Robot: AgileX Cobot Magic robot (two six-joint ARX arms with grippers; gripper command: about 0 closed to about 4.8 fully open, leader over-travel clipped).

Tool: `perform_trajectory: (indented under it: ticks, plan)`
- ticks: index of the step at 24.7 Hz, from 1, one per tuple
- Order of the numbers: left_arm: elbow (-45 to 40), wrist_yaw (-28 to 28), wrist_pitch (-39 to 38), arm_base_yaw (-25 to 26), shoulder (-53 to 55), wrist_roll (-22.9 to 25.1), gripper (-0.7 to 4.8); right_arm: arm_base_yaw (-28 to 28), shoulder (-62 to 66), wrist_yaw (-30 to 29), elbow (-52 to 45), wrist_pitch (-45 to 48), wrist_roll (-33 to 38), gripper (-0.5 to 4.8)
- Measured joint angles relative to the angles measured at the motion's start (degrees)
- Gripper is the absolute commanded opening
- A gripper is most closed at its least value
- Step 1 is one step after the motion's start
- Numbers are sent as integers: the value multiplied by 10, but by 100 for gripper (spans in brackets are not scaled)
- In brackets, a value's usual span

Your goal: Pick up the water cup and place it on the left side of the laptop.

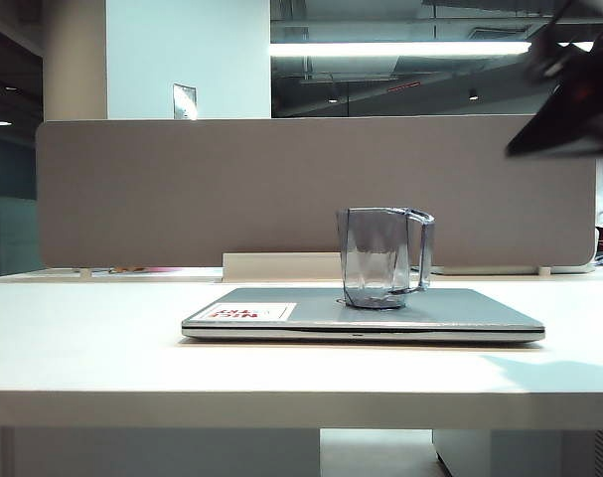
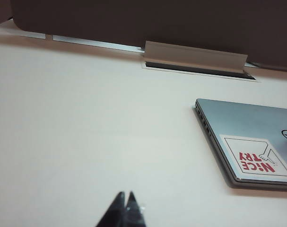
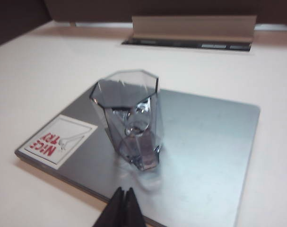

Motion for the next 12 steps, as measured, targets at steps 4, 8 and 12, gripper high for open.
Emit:
perform_trajectory:
  ticks: [4, 8, 12]
  plan:
    - [0, 0, -1, 0, 0, 0, -6, 42, 102, 32, 24, 35, 0, 84]
    - [0, -2, -2, 0, 0, 0, -6, 60, 211, 34, 83, 64, 0, 181]
    - [0, -2, -1, 0, 0, 0, -6, 61, 281, 36, 133, 73, 0, 181]
